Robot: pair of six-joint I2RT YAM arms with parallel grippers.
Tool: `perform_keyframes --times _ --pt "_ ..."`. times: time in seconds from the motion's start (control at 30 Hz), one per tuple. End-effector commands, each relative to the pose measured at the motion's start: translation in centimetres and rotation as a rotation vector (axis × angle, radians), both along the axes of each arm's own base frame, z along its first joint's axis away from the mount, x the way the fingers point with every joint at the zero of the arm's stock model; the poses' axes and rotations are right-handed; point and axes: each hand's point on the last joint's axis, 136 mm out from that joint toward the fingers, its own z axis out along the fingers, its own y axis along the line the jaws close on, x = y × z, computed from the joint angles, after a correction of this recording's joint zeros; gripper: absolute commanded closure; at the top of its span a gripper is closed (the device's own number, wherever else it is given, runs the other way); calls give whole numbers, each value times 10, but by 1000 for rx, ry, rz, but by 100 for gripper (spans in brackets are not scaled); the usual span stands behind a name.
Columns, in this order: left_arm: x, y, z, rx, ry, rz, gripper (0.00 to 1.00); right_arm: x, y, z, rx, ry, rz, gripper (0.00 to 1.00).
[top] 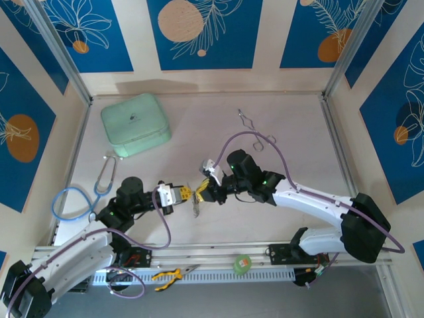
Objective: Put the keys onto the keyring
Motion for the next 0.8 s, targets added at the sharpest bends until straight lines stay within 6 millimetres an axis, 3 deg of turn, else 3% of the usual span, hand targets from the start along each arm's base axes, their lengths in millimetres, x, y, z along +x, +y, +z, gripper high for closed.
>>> perform_keyframes --times 0.0,0.17,0.37,0.5,0.77 --pt "-9 -4 16 -48 -62 -54 100 11 -1 15 18 -13 -34 72" --pt "-4 -5 35 -145 1 -16 100 14 -15 32 42 -130 -42 61" --pt "0 -6 61 -321 175 7 100 -1 -27 53 71 -375 79 60" --pt "1 -2 64 -405 223 23 100 -7 -28 57 71 -498 137 64" --pt "-3 3 64 -464 284 20 100 -10 -18 66 69 -516 137 66"
